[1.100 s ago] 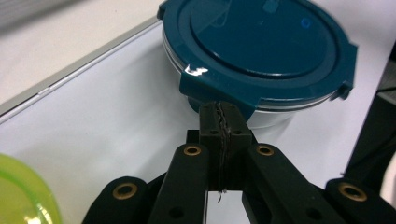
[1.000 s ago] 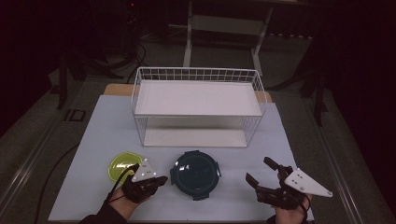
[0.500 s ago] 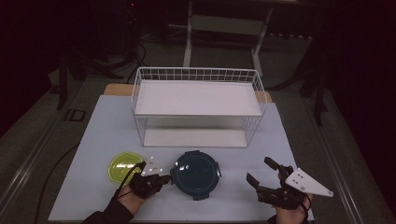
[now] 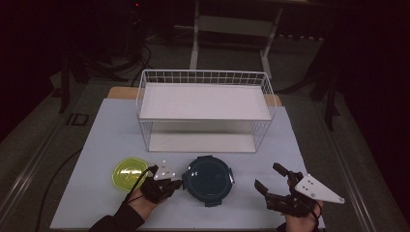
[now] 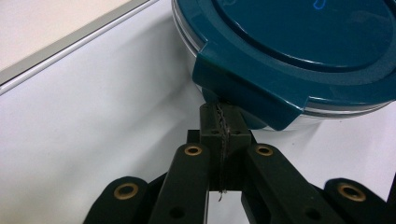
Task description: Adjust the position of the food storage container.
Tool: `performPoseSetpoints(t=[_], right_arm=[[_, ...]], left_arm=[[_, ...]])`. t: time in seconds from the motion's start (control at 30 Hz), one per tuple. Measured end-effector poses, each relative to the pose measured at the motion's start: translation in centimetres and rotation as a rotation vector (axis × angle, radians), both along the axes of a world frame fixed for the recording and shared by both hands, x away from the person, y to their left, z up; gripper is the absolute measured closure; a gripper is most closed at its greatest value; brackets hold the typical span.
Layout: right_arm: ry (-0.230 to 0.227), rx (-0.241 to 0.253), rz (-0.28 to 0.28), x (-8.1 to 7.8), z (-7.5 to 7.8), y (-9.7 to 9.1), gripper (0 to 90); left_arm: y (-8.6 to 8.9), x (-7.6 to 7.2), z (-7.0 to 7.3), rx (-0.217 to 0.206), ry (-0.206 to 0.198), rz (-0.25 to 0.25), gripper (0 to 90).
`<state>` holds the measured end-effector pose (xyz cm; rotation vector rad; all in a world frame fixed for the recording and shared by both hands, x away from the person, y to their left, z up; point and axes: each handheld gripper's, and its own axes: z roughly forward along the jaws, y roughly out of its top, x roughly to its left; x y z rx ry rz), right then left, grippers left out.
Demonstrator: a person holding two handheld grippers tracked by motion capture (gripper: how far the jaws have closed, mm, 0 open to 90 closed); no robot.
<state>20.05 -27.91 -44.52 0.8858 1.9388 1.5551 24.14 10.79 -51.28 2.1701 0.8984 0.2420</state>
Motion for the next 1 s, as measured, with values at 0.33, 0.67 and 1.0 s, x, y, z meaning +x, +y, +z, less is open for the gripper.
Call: performPoseSetpoints(t=[0.33,0.67,1.0], right_arm=[[0.018,0.007,0.016,0.0,-0.1,0.3,16.1],[0.022,-0.006,0.012,0.3,-0.2,0.3,16.2],[0.024,-0.007,0.008,0.4,-0.2,0.1,16.1]], left_arm=[[-1.7,0.6,0.0,-0.01,0.008,-0.035,89.0],[-1.0,0.2,0.7,-0.049,-0.006,-0.037,89.0],[-1.6,0.3,0.6,-0.034,-0.001,-0.041,89.1]])
